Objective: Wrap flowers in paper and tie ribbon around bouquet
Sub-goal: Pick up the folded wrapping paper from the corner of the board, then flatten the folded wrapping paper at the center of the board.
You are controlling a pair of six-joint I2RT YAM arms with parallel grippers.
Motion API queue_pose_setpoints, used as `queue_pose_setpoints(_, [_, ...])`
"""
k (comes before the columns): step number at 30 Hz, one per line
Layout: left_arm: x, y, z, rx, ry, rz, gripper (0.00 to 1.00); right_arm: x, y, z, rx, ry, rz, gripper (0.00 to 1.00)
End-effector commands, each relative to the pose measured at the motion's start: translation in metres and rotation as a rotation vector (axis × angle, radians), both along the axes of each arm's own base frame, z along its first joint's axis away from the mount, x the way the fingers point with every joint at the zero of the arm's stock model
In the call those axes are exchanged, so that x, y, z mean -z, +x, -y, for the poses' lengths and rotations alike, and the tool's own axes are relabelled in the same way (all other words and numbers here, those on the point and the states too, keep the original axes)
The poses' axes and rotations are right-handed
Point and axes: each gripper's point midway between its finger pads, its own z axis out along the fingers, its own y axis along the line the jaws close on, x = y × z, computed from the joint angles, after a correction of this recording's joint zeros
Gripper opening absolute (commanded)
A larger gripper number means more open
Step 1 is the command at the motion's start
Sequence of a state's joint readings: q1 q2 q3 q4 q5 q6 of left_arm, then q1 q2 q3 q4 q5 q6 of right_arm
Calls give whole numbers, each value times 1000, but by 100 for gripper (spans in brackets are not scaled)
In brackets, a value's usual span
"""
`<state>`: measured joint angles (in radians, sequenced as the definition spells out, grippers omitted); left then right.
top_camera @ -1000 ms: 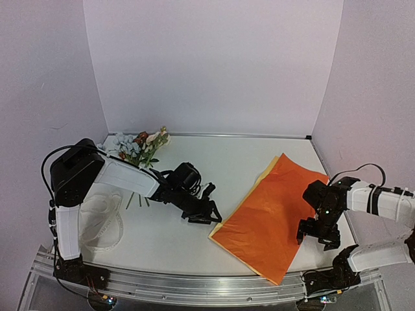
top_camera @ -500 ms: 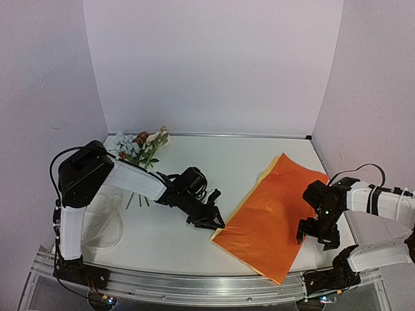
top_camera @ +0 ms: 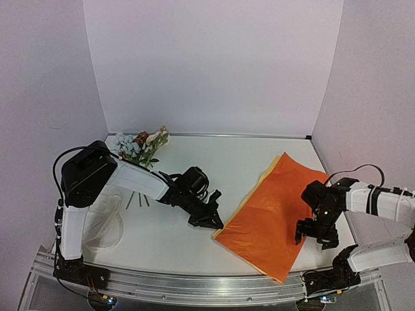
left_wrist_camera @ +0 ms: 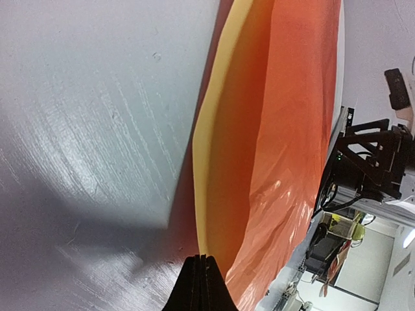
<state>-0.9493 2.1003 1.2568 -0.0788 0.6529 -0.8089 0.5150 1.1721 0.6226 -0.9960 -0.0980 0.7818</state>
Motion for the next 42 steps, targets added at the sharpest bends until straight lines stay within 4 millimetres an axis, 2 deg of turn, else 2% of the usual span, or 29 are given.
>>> queue_pose_setpoints(1, [-30,1,8,3,-46,-7,0,-37,19,-10,-258,-33,123,98])
queue_pose_setpoints(4, [-42,-2,8,9,-65,-18,0,-53,28,-26,-450,-49,184,98])
queue_pose_setpoints(7, [-55,-6,9,22,-95,-25,0,-67,33,-51,-674,-83,232,98])
queue_pose_setpoints(13, [-77,-11,7,39,-136,-22,0,-85,35,-111,-1031,-151,269,98])
queue_pose_setpoints(18, [-81,-14,4,43,-143,-24,0,-87,29,-156,-1210,-185,265,98])
queue_pose_setpoints(22, [-83,-17,1,42,-149,-27,0,-82,20,-179,-1286,-200,256,98])
queue_pose_setpoints(29, [-92,-25,-1,67,-188,-29,0,-70,11,-199,-1297,-179,315,95])
queue_pose_setpoints(35, [-110,-40,-5,114,-277,-70,0,-55,7,-207,-1266,-100,435,91])
queue_pose_setpoints(42, [-125,-48,-6,132,-333,-123,0,-63,-1,-202,-1308,-122,559,91])
